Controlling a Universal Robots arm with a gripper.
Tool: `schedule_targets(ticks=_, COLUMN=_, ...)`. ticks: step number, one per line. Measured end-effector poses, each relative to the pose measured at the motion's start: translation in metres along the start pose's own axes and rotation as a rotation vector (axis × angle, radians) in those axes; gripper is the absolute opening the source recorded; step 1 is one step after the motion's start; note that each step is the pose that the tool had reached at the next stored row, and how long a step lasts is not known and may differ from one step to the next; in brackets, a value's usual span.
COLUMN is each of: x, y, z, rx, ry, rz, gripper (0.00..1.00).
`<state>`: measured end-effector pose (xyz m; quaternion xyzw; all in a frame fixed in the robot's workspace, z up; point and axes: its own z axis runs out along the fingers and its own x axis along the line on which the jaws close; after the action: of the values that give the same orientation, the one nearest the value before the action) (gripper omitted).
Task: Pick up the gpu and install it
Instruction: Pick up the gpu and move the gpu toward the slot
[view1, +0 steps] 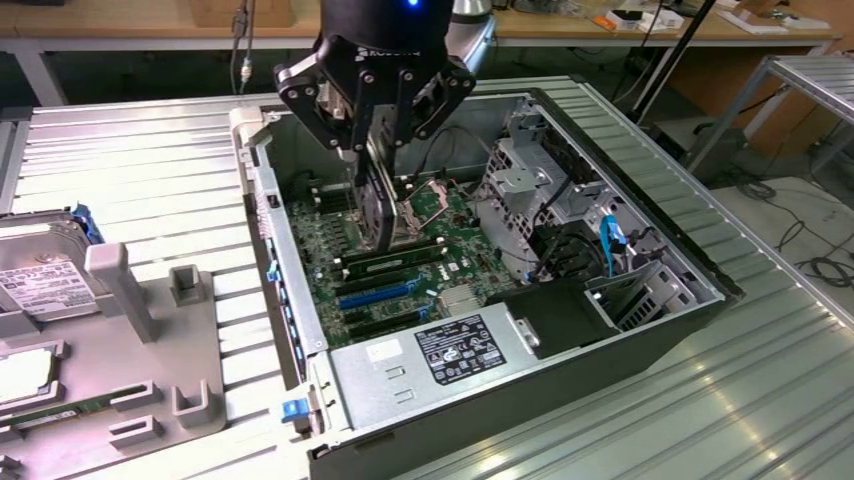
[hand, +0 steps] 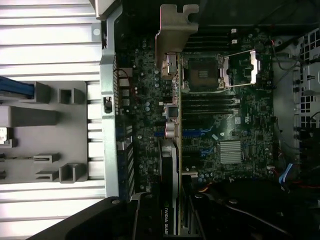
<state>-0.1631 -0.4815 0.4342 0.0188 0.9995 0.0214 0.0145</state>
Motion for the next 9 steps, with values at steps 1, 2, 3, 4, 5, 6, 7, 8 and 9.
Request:
schedule_targets(ticks=1, x=-0.003, y=0.0001, z=0.0001, rx=-0.0001, ry=0.0, rz=0.0, gripper=0.27)
schedule_targets(ticks=2, x=-0.006, y=0.0002, z=0.0002, rx=-0.0001, ry=0.0, rz=0.0, gripper=0.27)
schedule_targets(ticks=3, x=-0.01, y=0.0004, z=0.0003, rx=0.0, ry=0.0, rz=0.0, gripper=0.27)
schedule_targets(ticks=4, x=-0.014, y=0.0005, z=0.0004, rx=0.0, ry=0.0, rz=0.0, gripper=0.27)
schedule_targets(ticks=5, x=-0.019, y=0.0007, z=0.0006, rx=-0.0001, ry=0.0, rz=0.0, gripper=0.27)
schedule_targets(ticks=6, x=-0.024, y=0.0009, z=0.0008, rx=-0.0001, ry=0.0, rz=0.0, gripper=0.27)
schedule_targets(ticks=7, x=-0.027, y=0.001, z=0.0008, rx=0.0, ry=0.0, rz=0.0, gripper=0.27)
schedule_targets(ticks=8, x=-0.03, y=0.0011, z=0.0009, rx=0.0, ry=0.0, rz=0.0, gripper=0.27)
schedule_targets(ticks=9, x=-0.035, y=0.0013, z=0.0011, rx=-0.0001, ry=0.0, rz=0.0, gripper=0.27)
